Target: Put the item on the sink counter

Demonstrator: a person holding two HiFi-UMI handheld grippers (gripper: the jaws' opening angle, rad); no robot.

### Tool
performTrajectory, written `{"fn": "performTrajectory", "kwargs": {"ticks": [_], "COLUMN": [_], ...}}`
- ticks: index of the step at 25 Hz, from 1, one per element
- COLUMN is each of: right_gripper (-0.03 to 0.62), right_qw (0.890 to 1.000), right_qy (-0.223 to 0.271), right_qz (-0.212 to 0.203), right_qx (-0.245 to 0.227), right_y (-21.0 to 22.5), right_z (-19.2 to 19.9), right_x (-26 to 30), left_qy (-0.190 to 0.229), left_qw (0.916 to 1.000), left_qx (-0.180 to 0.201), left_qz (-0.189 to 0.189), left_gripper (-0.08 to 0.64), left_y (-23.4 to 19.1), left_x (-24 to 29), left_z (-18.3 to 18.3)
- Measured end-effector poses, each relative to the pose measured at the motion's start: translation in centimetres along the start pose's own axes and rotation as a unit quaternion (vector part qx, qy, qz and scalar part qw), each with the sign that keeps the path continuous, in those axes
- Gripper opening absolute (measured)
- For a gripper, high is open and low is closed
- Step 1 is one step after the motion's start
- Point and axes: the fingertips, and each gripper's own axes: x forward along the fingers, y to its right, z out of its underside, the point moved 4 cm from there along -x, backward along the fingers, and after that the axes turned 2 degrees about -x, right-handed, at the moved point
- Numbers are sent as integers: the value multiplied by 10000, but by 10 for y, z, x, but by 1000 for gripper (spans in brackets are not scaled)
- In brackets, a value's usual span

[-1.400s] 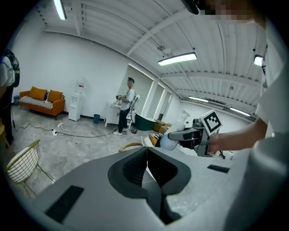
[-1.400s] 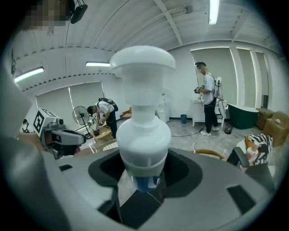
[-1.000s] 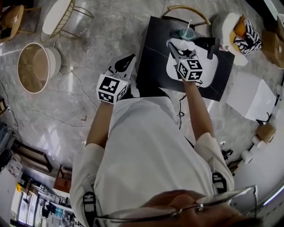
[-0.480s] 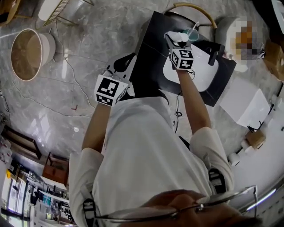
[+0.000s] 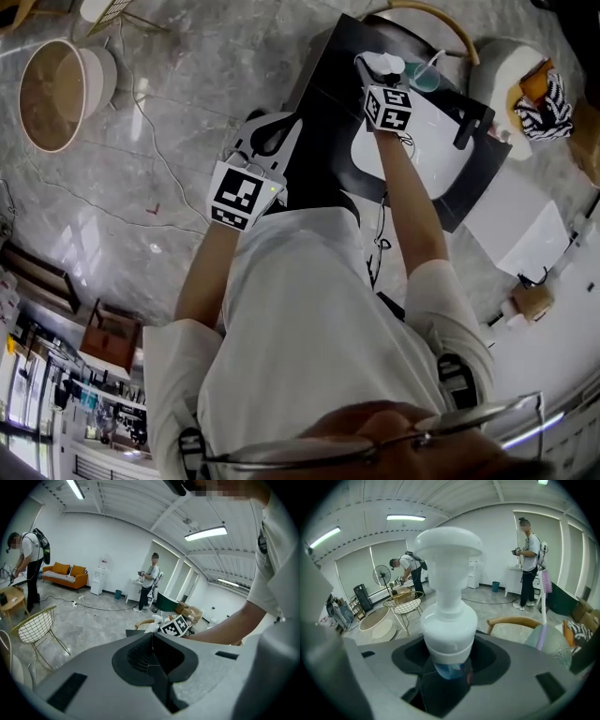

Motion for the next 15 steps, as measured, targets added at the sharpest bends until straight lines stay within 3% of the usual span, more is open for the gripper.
{"fn": "performTrajectory", "kwargs": {"ticks": [15], "right_gripper": [255], "right_qw": [9999], "right_qy": [8], "right_qz": [15], "right_qx": [-153], "right_y": [1], "right_z": [11], "right_x": [12], "left_qy": [-64], "left_qw": [9999], "left_qx": [-88], "left_qz": [-118], "left_gripper": [5], "left_y": [-1], "left_x": [0], "left_z": [8]}}
